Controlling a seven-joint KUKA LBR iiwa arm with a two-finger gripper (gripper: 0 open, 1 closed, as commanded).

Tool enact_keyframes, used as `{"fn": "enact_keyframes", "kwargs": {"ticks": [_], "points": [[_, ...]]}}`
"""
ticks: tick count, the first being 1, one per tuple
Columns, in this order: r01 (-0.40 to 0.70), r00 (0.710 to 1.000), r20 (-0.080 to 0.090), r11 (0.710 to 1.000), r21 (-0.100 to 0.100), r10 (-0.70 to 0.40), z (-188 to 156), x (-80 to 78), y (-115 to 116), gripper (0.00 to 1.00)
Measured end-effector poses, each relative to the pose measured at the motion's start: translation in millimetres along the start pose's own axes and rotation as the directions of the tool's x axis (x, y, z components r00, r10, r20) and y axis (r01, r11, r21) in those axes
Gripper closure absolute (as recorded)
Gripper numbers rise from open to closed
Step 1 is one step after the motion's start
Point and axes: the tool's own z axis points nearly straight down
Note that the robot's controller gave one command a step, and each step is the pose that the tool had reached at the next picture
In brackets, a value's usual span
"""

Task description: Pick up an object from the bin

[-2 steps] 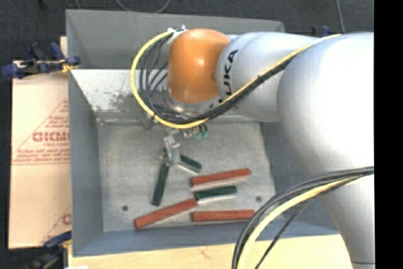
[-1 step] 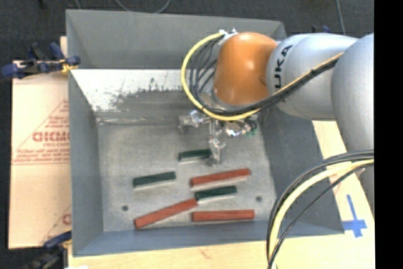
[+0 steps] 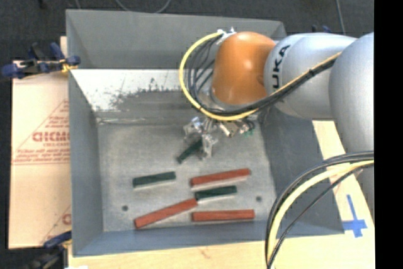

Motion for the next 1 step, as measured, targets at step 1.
{"fn": "enact_keyframes", "kwargs": {"ticks": [1], "points": [[-0.057,0.998,0.008,0.998,0.006,0.057,-166.7,7.4,8.8,1.0]]}}
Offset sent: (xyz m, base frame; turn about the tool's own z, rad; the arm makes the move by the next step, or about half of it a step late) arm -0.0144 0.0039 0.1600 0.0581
